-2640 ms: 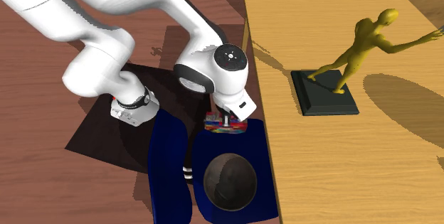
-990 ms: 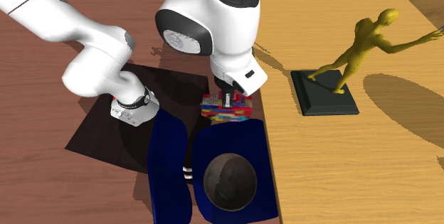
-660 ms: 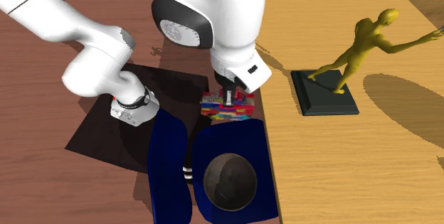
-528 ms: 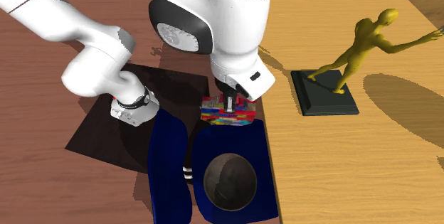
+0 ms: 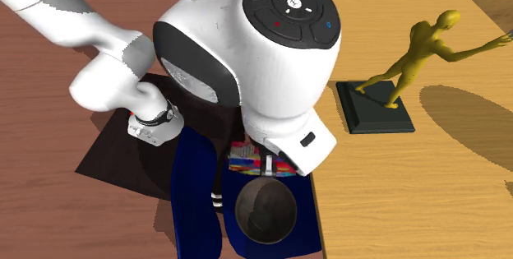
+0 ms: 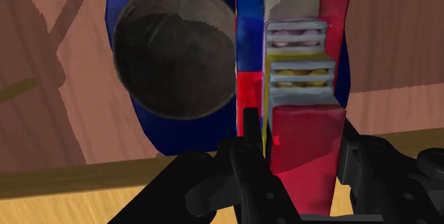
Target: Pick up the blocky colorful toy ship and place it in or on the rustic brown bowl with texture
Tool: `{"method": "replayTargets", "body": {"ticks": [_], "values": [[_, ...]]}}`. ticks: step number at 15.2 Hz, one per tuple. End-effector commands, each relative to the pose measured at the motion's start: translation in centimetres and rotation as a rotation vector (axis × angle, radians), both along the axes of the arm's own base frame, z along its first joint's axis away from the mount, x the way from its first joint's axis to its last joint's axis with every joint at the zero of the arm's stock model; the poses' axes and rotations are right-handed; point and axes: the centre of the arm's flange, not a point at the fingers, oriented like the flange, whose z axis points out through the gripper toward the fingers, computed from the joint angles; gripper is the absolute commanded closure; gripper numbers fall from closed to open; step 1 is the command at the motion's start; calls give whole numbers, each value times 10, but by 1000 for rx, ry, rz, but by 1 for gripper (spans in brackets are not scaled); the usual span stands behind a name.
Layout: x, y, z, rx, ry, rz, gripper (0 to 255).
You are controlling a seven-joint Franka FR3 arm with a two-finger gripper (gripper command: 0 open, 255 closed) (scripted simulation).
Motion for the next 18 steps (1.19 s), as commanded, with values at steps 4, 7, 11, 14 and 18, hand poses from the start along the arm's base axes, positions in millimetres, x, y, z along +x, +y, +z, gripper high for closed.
{"method": "replayTargets", "body": {"ticks": [4, 7, 11, 14, 18], "values": [[19, -64, 14, -1, -1, 1, 255], [27, -92, 15, -1, -1, 1, 255], [27, -92, -6, -1, -1, 1, 255], [27, -92, -22, -1, -1, 1, 255], [27, -92, -43, -1, -1, 1, 255]]}}
